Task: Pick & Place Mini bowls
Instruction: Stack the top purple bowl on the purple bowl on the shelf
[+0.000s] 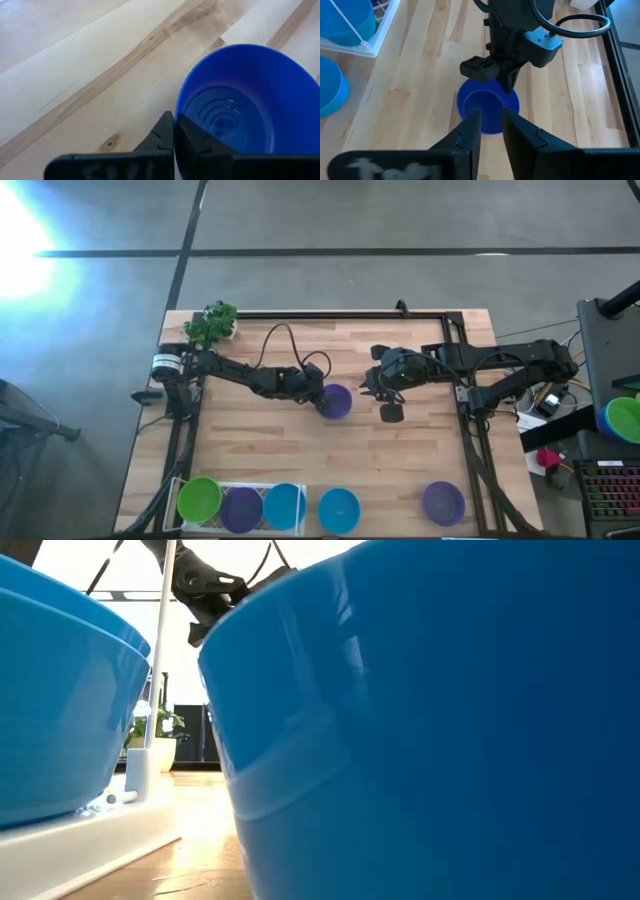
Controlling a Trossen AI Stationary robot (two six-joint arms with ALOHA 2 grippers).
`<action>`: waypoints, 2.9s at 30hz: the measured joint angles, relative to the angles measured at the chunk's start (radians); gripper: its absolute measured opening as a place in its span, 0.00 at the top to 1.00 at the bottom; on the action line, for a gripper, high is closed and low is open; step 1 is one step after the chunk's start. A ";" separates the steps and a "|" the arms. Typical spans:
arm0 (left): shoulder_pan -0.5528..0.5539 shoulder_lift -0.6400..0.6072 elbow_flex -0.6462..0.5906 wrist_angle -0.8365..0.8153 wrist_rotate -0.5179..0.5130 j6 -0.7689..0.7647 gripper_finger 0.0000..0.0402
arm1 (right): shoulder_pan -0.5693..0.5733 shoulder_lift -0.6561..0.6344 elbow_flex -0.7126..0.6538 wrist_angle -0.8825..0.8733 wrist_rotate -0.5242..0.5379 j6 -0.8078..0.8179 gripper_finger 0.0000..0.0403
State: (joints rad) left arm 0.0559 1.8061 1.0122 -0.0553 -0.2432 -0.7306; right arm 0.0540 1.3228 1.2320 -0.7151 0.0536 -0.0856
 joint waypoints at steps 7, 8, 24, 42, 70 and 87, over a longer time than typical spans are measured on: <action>0.000 -0.030 0.000 -0.040 -0.001 0.033 1.00 | 0.000 0.000 0.000 0.000 0.000 0.000 0.81; 0.000 -0.042 -0.001 -0.052 -0.002 0.041 1.00 | 0.000 0.000 0.000 0.000 0.000 0.000 0.81; -0.019 -0.310 -0.001 -0.273 -0.012 0.152 1.00 | 0.000 0.000 -0.001 -0.004 -0.001 0.000 0.81; -0.140 -0.631 -0.003 -0.602 -0.023 0.205 1.00 | 0.000 0.001 -0.004 -0.006 -0.001 0.035 0.82; -0.202 -0.795 -0.003 -0.909 0.052 0.291 1.00 | 0.000 0.001 -0.006 -0.005 -0.001 0.136 0.82; -0.218 -0.792 -0.003 -0.902 0.288 0.496 1.00 | 0.000 0.001 -0.006 -0.005 -0.001 0.135 0.81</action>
State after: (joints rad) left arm -0.1626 1.0145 1.0092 -0.9570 0.0446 -0.2345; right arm 0.0544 1.3239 1.2263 -0.7200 0.0527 0.0494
